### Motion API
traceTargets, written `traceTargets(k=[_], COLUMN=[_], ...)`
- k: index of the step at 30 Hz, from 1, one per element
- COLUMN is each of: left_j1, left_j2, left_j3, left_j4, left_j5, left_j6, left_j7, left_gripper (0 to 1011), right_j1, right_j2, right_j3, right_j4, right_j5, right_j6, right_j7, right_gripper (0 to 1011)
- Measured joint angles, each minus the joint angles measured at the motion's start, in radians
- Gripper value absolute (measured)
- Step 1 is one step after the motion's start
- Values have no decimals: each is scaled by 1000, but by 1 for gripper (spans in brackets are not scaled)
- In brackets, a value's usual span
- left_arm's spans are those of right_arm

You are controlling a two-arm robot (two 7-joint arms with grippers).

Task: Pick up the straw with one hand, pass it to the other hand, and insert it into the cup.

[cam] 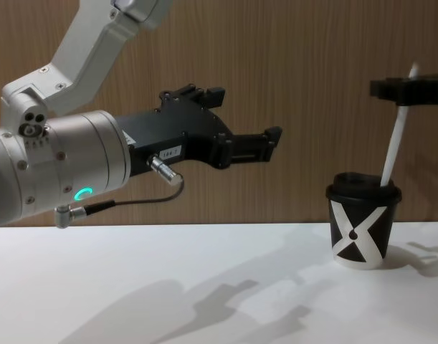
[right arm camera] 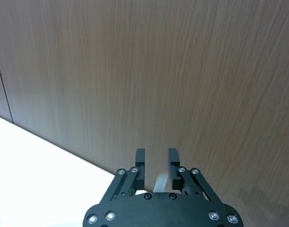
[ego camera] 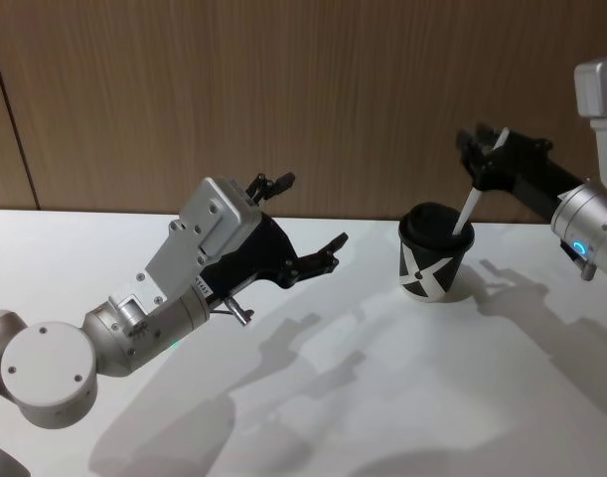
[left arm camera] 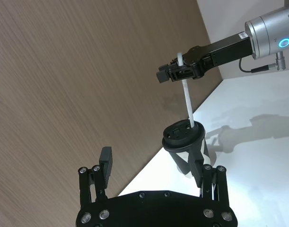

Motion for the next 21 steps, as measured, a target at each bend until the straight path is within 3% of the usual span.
traceTargets(k=[16,21], left_j1=[0,0], left_j2=[0,0], left_j3=[0,0], left_j4=[0,0], left_j5=[0,0], left_j6=[0,0], left_j7=[0,0], left_gripper=[1003,1003], right_j1=[-1,-1], right_j2=[-1,-2], right_j3=[2,2], right_j4=[3,3], right_j5=[-2,-2], right_j6=[0,0], right_j7=[1,1], right_gripper=[791,912])
